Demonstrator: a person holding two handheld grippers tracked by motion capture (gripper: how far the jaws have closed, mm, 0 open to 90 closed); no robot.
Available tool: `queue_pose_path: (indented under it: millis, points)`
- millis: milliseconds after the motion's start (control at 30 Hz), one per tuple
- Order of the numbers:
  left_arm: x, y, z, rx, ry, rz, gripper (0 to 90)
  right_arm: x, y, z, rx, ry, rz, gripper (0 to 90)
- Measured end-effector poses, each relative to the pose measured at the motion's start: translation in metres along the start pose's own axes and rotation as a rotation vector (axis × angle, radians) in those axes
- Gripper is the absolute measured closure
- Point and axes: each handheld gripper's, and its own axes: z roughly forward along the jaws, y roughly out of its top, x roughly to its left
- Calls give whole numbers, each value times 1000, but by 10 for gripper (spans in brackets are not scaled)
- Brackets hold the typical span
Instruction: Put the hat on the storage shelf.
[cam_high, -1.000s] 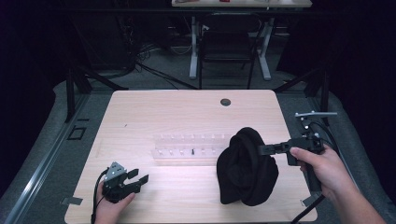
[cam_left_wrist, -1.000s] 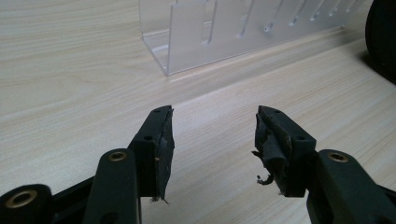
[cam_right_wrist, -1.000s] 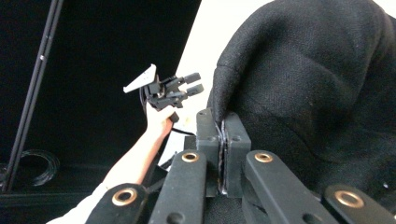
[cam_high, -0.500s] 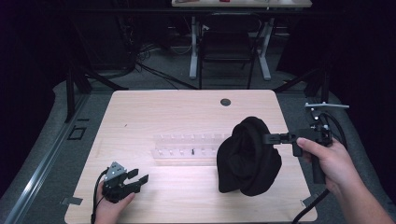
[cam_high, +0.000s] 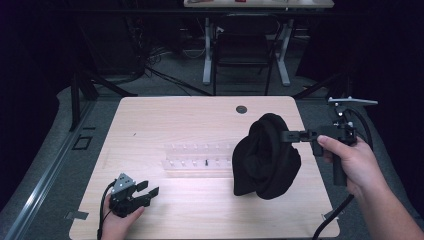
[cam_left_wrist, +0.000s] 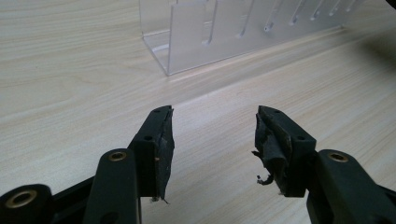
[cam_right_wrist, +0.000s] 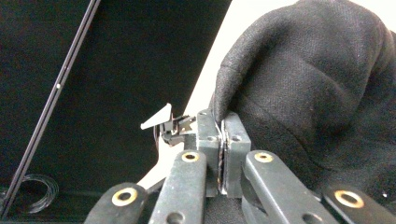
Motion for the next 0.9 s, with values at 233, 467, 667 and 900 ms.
queue_pose_path:
  millis: [233,467,667,900]
  points:
    - [1,0,0,-1,-1,-4,472,4,7,6,-10,1,-6,886]
    - [1,0,0,-5,0,-5,472,10,16,14,-22,3,-13,885]
    - [1,0,0,-7,0,-6,472,14,24,23,-14,7,-11,885]
    - [1,1,0,-9,-2,-5,472,19,32,36,-16,29,-12,885]
